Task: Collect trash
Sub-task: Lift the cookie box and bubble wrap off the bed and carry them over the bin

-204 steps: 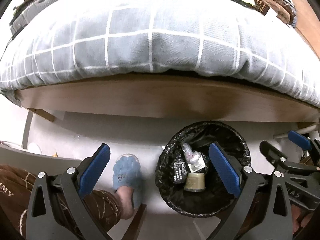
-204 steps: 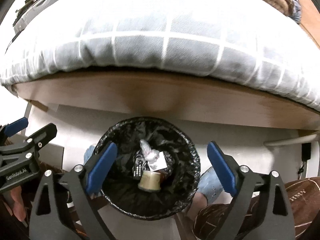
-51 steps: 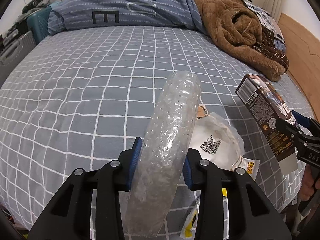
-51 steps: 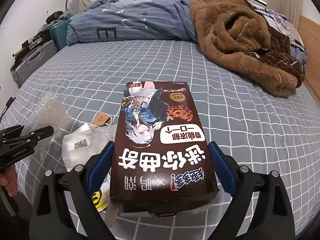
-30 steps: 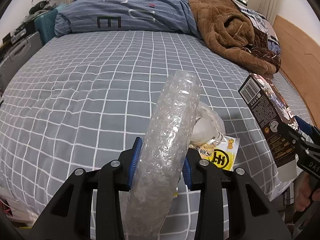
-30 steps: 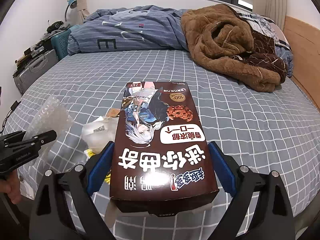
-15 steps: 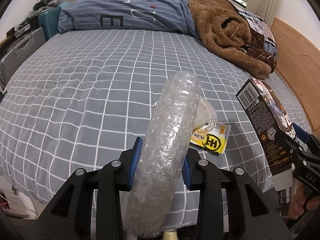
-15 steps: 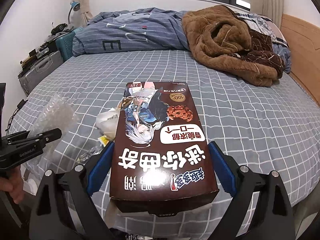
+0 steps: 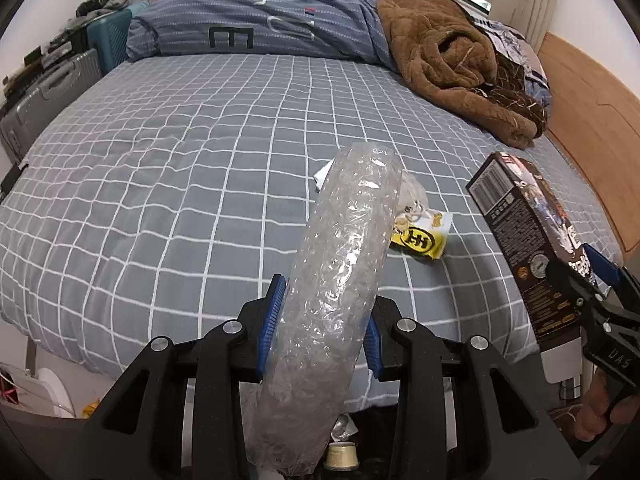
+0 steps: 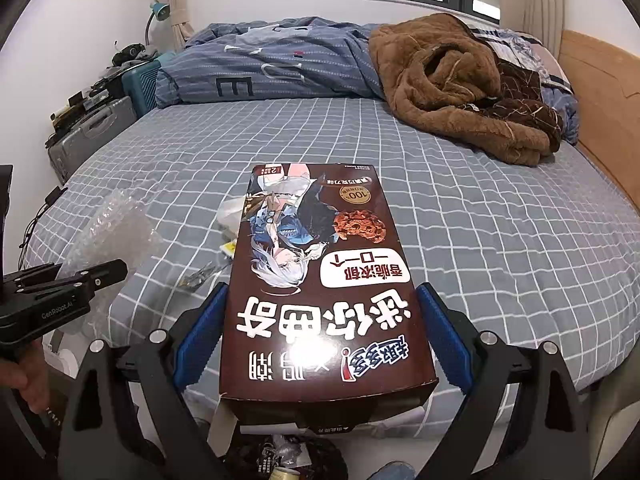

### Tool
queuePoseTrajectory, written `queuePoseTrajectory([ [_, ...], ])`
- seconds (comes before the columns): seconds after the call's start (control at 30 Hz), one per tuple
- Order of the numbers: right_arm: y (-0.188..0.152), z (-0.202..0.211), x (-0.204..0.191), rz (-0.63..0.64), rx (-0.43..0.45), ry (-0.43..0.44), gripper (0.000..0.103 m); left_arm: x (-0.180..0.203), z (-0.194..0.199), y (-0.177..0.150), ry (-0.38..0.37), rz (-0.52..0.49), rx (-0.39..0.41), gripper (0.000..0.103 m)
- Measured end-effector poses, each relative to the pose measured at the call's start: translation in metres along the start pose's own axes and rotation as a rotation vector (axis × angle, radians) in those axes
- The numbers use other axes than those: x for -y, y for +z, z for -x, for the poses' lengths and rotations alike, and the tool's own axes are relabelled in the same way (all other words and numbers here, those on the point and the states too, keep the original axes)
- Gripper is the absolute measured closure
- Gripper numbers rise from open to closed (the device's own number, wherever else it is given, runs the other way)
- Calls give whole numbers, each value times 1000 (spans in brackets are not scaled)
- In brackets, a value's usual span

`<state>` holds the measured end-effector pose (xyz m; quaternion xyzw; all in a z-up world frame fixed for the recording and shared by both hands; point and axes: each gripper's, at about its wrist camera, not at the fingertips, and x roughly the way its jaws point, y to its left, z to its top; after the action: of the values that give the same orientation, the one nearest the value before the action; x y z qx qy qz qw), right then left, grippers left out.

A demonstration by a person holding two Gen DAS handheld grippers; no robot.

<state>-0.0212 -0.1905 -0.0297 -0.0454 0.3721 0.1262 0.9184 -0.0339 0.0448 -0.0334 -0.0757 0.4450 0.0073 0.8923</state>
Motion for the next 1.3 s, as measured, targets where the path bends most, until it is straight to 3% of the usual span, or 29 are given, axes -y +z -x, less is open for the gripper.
queuePoseTrajectory([
  [0.57, -35, 29, -23, 10, 5, 23, 15, 6, 24, -37, -36, -14, -9, 69],
  [1.3, -78, 51, -36, 1, -25, 48, 15, 1, 32, -94, -28, -9, -63, 69],
])
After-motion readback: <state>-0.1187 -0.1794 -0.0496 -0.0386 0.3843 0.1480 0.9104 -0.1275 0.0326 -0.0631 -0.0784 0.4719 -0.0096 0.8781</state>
